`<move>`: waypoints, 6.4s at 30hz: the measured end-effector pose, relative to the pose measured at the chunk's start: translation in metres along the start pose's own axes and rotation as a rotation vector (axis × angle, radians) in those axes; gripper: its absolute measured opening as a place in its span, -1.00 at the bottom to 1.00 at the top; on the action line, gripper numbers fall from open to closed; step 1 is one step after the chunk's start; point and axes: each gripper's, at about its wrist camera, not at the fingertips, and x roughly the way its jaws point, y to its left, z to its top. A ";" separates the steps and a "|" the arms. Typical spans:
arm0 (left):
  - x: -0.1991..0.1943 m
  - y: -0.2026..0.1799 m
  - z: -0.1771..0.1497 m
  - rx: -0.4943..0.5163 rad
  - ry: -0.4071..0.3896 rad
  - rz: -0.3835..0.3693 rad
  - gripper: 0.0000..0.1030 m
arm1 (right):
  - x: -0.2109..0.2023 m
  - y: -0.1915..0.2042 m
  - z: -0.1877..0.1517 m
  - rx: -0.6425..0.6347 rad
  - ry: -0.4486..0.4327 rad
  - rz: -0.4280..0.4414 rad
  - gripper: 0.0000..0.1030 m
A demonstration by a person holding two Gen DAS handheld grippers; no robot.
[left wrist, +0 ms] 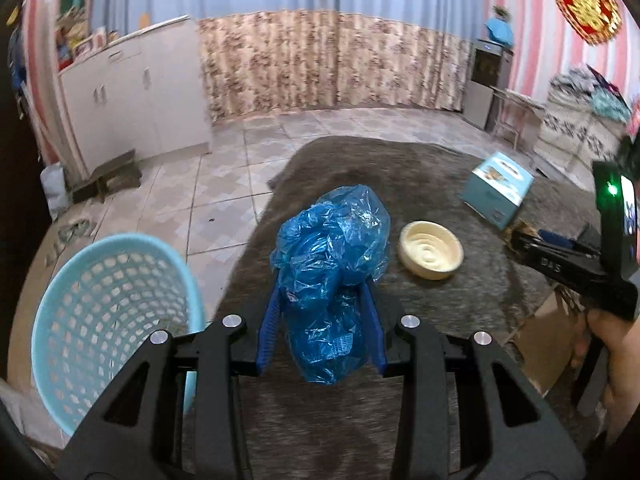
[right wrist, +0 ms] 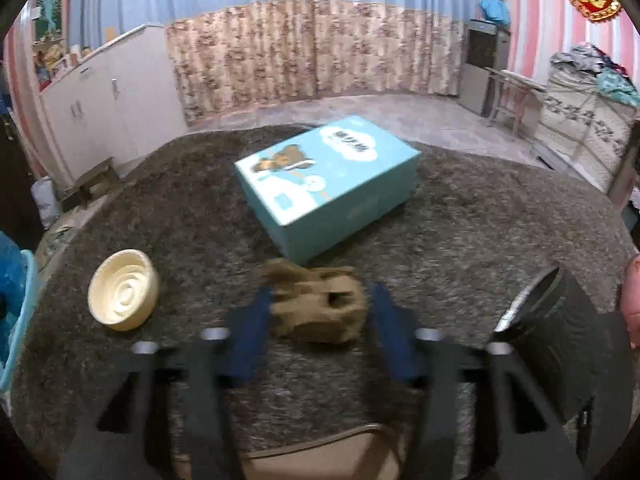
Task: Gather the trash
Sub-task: 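Carry both bags over the basket and open both tools to drop them, then grasp the cream round bowl with the left tool while the right grasps the black ribbed cylinder, then carry the cream bowl over the basket and open the left tool while the right carries the cylinder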
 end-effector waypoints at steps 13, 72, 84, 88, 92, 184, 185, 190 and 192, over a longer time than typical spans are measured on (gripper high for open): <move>-0.024 0.066 -0.007 -0.075 -0.043 0.098 -0.28 | -0.081 0.038 0.015 -0.007 -0.187 0.006 -0.14; -0.050 0.244 -0.070 -0.285 -0.079 0.382 0.84 | -0.067 0.325 -0.046 -0.390 -0.102 0.420 -0.09; -0.062 0.224 -0.065 -0.279 -0.084 0.368 0.85 | -0.077 0.271 -0.037 -0.364 -0.130 0.357 0.46; -0.063 0.199 -0.050 -0.295 -0.097 0.292 0.86 | -0.085 0.199 -0.016 -0.293 -0.153 0.215 0.62; -0.061 0.156 -0.032 -0.277 -0.114 0.225 0.89 | -0.095 0.122 -0.004 -0.215 -0.167 0.074 0.66; -0.032 0.181 -0.045 -0.179 0.016 0.206 0.17 | -0.139 0.062 0.002 -0.146 -0.191 0.060 0.34; -0.029 0.182 -0.043 -0.177 0.015 0.206 0.17 | -0.137 0.077 0.000 -0.163 -0.186 0.083 0.33; -0.015 0.179 -0.033 -0.134 0.018 0.213 0.29 | -0.126 0.132 -0.011 -0.239 -0.171 0.133 0.33; -0.014 0.180 -0.030 -0.123 0.022 0.216 0.56 | -0.122 0.147 -0.014 -0.257 -0.155 0.155 0.33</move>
